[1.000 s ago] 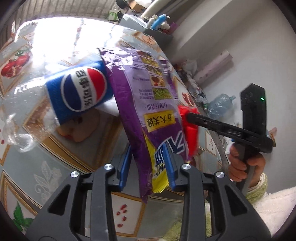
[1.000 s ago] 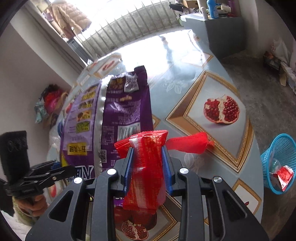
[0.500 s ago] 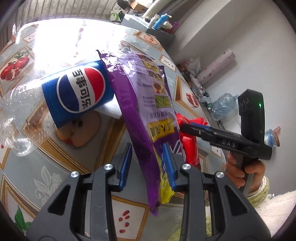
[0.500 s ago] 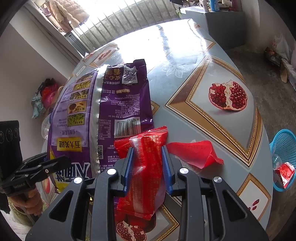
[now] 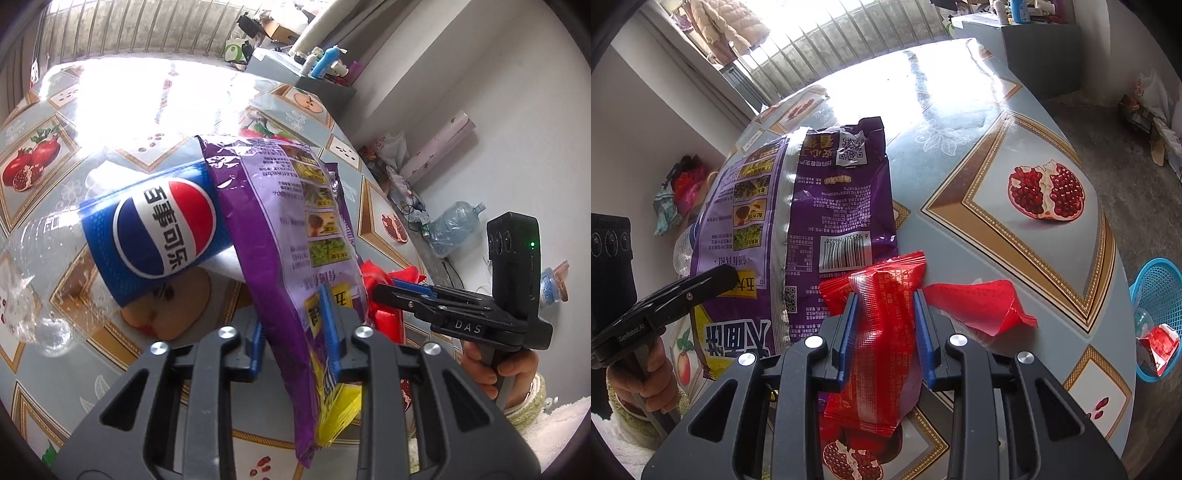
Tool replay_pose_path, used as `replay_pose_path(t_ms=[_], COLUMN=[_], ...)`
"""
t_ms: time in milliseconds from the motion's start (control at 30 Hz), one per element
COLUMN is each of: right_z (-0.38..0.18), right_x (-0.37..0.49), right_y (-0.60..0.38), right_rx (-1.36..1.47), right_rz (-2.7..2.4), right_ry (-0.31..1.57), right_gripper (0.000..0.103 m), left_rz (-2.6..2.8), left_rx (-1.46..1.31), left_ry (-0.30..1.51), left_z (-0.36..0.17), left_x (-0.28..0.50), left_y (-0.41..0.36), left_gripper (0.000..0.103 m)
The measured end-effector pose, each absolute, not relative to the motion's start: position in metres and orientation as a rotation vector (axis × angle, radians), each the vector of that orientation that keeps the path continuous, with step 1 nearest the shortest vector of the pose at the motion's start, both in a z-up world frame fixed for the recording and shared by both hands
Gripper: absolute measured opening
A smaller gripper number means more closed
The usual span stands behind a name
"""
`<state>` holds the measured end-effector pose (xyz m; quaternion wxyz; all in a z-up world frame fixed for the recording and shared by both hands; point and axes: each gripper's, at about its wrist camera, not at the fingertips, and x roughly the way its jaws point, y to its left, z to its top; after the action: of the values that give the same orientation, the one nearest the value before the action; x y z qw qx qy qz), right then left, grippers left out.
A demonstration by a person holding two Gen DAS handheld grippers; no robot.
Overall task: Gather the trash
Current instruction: 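Lift the red mesh bag with the right tool while the left tool lifts the purple bag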
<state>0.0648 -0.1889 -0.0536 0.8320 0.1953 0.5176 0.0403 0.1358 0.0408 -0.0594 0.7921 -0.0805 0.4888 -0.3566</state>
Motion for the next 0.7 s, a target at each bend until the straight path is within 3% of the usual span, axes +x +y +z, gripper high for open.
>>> replay_pose_path(t_ms=[133,700], right_z=[-0.054,-0.046], right_x=[0.065,0.055], right_y=[-0.190,-0.204], right_rx=[0.415,0.452], right_rz=[0.087,0.087], right_ry=[1.098,1.062], right_gripper=[0.029,0.029], left_rz=[-0.774,-0.812], left_rx=[-0.170,-0.193], left_ry=[1.040,0.972], left_z=[-0.058,-0.040], left_x=[0.133,0.124], left_y=[0.044,0.055], left_gripper=[0.016,0.014])
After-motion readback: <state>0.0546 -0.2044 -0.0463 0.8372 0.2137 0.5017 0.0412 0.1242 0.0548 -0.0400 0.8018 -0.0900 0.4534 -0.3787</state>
